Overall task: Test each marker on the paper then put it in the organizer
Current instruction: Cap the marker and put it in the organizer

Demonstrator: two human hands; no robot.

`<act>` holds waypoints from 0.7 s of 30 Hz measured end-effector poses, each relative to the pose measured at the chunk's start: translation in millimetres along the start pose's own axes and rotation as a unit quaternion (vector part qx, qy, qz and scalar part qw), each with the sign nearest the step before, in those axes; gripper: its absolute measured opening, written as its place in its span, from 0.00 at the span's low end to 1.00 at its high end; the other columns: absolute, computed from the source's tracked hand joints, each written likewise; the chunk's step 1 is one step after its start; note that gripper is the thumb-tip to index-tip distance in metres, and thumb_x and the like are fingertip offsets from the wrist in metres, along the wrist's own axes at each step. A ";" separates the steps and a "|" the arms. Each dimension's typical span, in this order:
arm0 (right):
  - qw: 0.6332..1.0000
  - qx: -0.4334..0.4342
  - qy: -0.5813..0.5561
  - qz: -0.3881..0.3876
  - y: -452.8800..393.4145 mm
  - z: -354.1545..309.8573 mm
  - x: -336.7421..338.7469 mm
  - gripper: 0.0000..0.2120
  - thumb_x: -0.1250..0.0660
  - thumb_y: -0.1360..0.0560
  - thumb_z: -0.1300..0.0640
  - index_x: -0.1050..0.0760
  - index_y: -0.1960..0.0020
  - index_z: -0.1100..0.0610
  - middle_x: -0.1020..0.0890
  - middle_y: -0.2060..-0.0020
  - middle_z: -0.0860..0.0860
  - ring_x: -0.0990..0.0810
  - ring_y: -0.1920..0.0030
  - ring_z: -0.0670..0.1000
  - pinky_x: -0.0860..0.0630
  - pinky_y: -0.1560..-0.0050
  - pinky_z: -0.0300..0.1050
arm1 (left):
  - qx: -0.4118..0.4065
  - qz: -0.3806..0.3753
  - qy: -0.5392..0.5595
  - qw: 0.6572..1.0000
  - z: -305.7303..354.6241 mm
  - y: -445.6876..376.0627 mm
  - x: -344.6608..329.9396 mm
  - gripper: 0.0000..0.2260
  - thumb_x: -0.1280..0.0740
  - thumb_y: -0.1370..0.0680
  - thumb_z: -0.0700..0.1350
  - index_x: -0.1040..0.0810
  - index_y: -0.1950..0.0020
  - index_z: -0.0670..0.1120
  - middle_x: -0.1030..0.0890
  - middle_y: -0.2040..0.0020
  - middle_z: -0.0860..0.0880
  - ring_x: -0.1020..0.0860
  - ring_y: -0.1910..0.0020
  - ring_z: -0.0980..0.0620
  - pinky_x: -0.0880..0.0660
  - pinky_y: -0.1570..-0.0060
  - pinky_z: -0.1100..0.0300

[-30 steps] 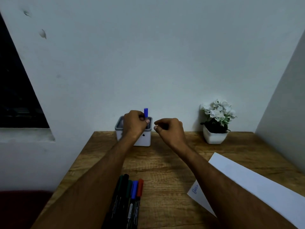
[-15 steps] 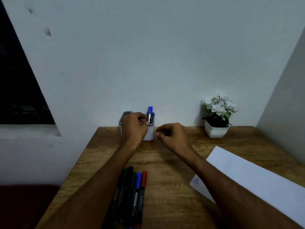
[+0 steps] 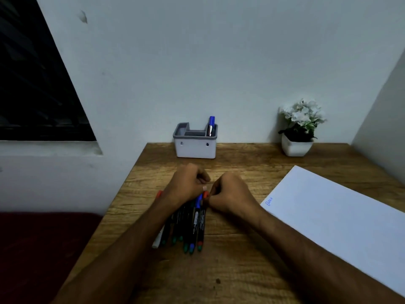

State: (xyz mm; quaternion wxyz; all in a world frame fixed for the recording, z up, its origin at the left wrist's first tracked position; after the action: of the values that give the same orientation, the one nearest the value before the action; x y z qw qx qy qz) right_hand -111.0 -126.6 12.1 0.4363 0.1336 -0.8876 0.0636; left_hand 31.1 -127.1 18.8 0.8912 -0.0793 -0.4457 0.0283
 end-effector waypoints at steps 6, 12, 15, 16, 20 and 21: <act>0.999 -0.004 0.025 -0.021 4.7 -7.5 3.3 0.11 0.23 0.32 0.50 0.18 0.57 0.56 0.18 0.64 0.49 0.19 0.61 0.48 0.26 0.67 0.41 | -0.012 0.011 -0.001 1.000 -2.4 4.1 -2.7 0.11 0.25 0.30 0.36 0.14 0.49 0.45 0.14 0.56 0.51 0.18 0.59 0.61 0.20 0.52 0.62; 0.998 -0.007 0.069 -0.010 6.3 -5.4 8.3 0.13 0.23 0.34 0.48 0.22 0.60 0.55 0.18 0.62 0.51 0.19 0.59 0.50 0.21 0.63 0.46 | 0.000 0.007 0.008 1.000 -0.8 3.1 -5.8 0.12 0.25 0.30 0.36 0.15 0.48 0.46 0.15 0.55 0.51 0.19 0.57 0.60 0.20 0.51 0.62; 0.997 -0.014 0.080 0.012 7.3 -0.7 16.3 0.11 0.24 0.34 0.48 0.22 0.62 0.54 0.19 0.64 0.50 0.19 0.60 0.49 0.22 0.65 0.45 | -0.014 0.012 0.023 1.000 4.0 2.6 -7.8 0.13 0.27 0.28 0.34 0.16 0.46 0.46 0.15 0.52 0.52 0.19 0.54 0.61 0.22 0.50 0.66; 0.996 -0.023 0.080 0.022 6.1 2.7 20.8 0.10 0.24 0.34 0.48 0.20 0.61 0.54 0.18 0.64 0.50 0.19 0.60 0.49 0.21 0.63 0.46 | -0.023 0.010 0.028 0.999 7.3 3.1 -7.7 0.14 0.29 0.27 0.33 0.16 0.44 0.46 0.16 0.51 0.53 0.20 0.52 0.62 0.23 0.50 0.70; 0.997 -0.044 0.040 0.039 4.9 20.2 42.4 0.08 0.22 0.31 0.49 0.17 0.59 0.53 0.15 0.63 0.48 0.16 0.59 0.49 0.18 0.58 0.47 | -0.076 -0.022 0.044 0.996 26.0 1.1 -7.9 0.15 0.30 0.25 0.34 0.17 0.43 0.49 0.16 0.48 0.57 0.21 0.48 0.64 0.27 0.48 0.73; 0.998 -0.041 0.025 0.040 6.4 24.6 47.9 0.07 0.22 0.30 0.50 0.16 0.58 0.52 0.15 0.64 0.48 0.16 0.60 0.48 0.17 0.57 0.48 | -0.088 -0.031 0.047 0.995 31.0 -0.5 -9.2 0.13 0.29 0.25 0.36 0.17 0.44 0.50 0.16 0.50 0.57 0.21 0.49 0.64 0.27 0.48 0.71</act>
State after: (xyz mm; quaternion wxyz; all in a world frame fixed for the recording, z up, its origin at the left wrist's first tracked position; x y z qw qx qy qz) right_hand -159.4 -134.8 35.0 0.4608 0.0780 -0.8827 0.0481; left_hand 0.8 -125.1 29.9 0.9012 -0.1445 -0.4063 -0.0426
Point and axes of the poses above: each hand's wrist, its own y-axis away from the middle knuckle, its own x-axis out of the back of the hand, z = x × y, the point moved 3 cm from there along -y, towards the middle knuckle
